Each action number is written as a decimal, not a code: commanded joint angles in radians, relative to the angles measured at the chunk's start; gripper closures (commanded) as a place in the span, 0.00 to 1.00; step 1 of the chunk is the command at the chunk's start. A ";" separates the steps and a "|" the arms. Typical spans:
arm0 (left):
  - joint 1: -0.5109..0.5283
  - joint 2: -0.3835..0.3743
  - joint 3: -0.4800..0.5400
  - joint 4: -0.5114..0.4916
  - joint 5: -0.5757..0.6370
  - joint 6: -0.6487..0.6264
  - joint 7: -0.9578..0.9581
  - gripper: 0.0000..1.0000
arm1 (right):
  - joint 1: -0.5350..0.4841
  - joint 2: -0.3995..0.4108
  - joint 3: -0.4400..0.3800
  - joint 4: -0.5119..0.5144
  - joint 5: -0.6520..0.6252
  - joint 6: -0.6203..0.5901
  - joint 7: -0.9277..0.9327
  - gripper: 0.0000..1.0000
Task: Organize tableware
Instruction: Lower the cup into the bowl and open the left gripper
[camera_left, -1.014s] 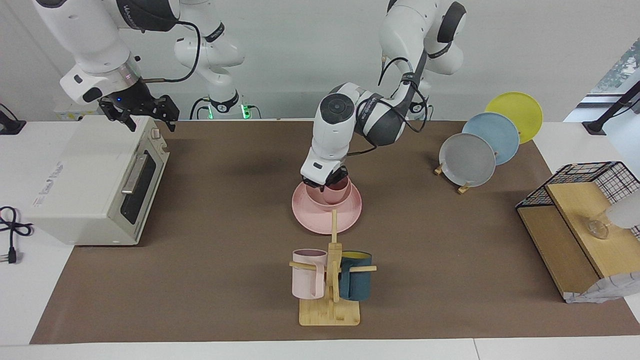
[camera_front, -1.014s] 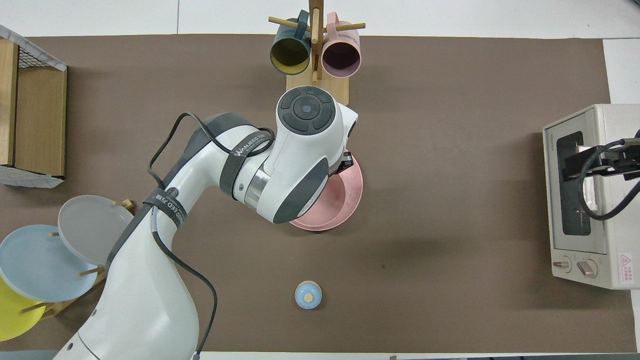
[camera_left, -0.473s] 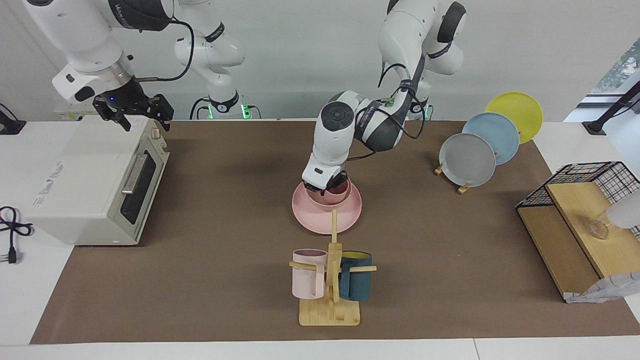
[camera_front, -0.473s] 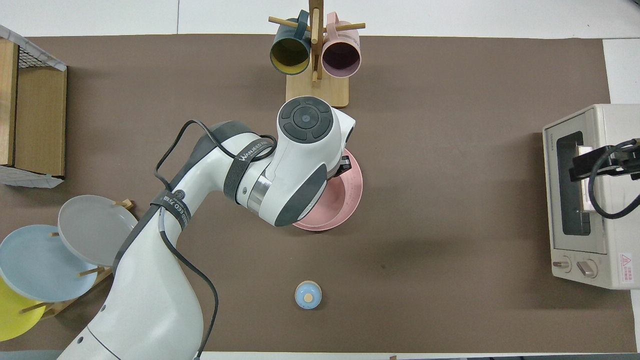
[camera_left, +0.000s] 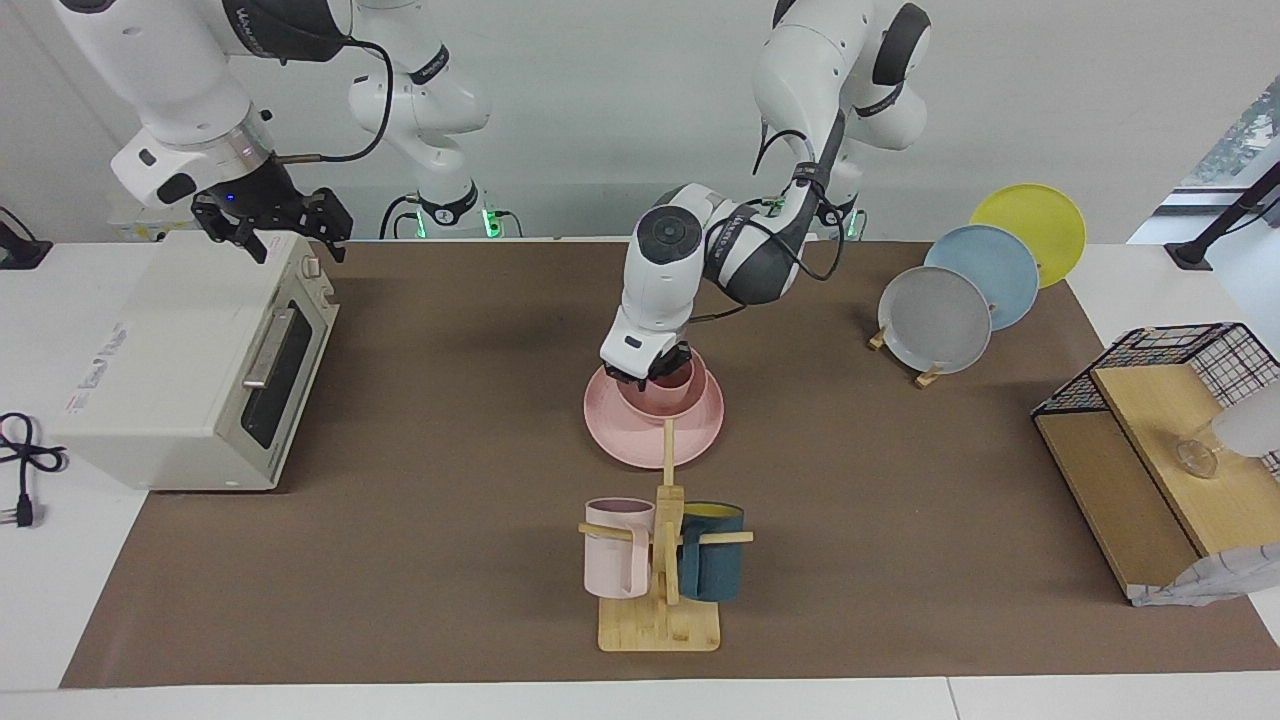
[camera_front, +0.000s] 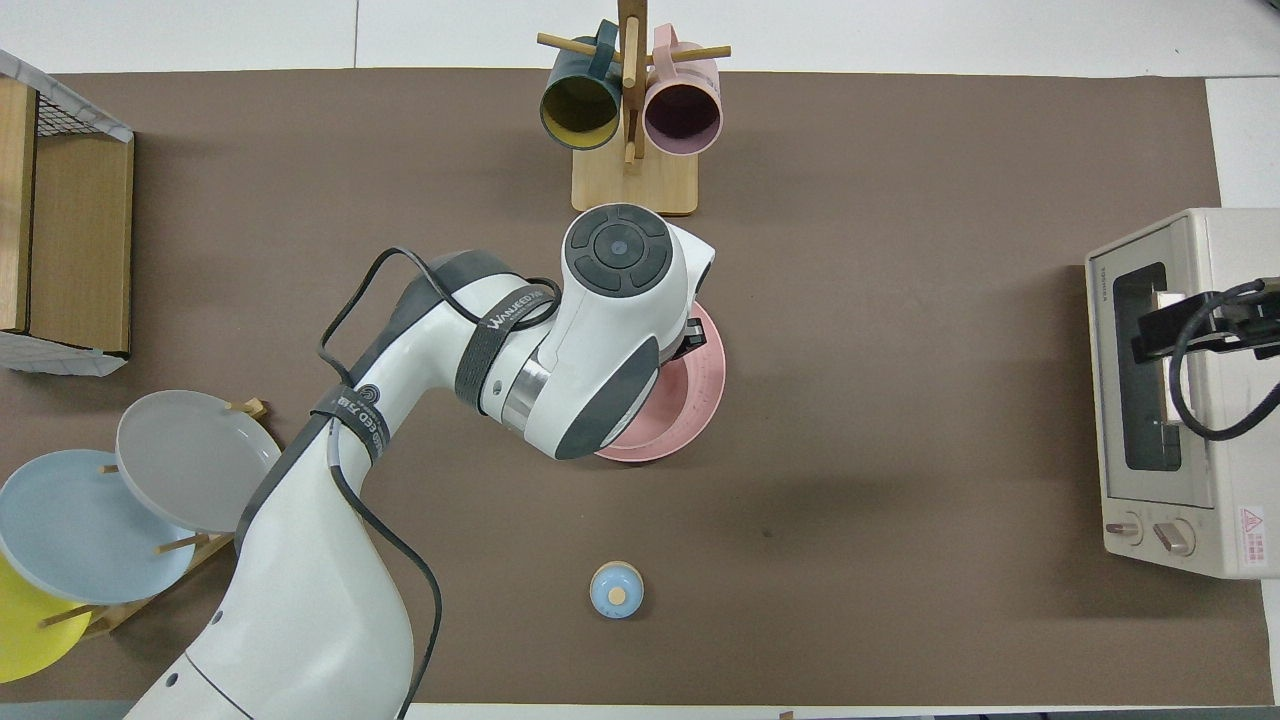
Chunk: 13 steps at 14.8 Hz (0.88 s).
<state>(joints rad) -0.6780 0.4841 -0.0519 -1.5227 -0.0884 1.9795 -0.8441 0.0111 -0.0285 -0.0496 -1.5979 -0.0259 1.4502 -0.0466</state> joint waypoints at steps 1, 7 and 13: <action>-0.020 -0.024 0.018 -0.039 0.002 0.024 -0.006 0.75 | -0.006 -0.008 -0.001 -0.007 0.014 -0.010 -0.021 0.00; -0.015 -0.051 0.018 -0.024 0.002 -0.039 0.000 0.00 | -0.005 -0.008 0.001 -0.007 0.014 -0.010 -0.021 0.00; 0.043 -0.214 0.021 -0.021 -0.007 -0.212 0.062 0.00 | -0.005 -0.008 0.001 -0.007 0.014 -0.010 -0.021 0.00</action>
<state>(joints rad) -0.6679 0.3623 -0.0363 -1.5169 -0.0884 1.8431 -0.8223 0.0108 -0.0285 -0.0499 -1.5980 -0.0259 1.4501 -0.0466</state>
